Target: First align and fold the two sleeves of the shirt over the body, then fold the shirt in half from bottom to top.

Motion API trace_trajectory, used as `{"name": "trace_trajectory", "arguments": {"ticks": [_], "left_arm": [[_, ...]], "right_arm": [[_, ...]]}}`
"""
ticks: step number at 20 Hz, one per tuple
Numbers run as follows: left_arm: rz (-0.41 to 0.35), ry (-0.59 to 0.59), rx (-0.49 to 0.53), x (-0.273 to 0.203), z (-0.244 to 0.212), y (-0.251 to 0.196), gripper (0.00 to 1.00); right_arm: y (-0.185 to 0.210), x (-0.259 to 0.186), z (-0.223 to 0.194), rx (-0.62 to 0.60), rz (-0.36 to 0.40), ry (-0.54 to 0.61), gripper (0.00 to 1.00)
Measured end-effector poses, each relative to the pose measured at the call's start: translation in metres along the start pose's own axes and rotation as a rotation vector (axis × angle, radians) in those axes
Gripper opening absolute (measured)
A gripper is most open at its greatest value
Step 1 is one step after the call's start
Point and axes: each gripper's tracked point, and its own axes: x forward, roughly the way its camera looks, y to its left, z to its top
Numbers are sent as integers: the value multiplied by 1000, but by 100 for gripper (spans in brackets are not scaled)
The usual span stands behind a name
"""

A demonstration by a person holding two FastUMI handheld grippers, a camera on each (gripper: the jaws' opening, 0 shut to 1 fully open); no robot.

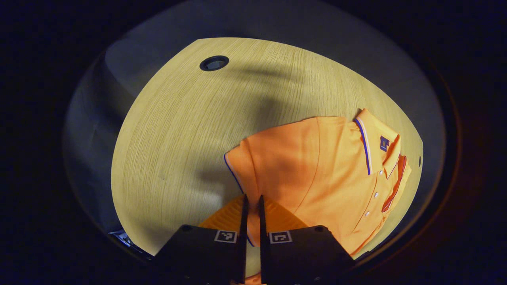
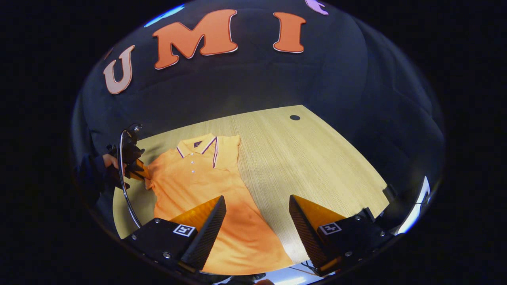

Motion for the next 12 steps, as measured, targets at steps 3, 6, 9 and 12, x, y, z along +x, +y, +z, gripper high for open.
{"name": "trace_trajectory", "arguments": {"ticks": [3, 6, 9, 12], "left_arm": [[-81, -34, 27, -7, 3, -16, 9], [-113, -94, 82, -23, 14, -30, 9], [-133, -132, 140, -34, 18, -51, 9], [-149, -164, 204, -43, 22, -74, 9]], "right_arm": [[-13, -6, -7, 21, -11, 6, 98], [-22, -8, -13, 34, -25, 14, 98], [-31, -8, -17, 52, -23, 25, 98], [-39, -9, -21, 53, -30, 34, 98]]}}
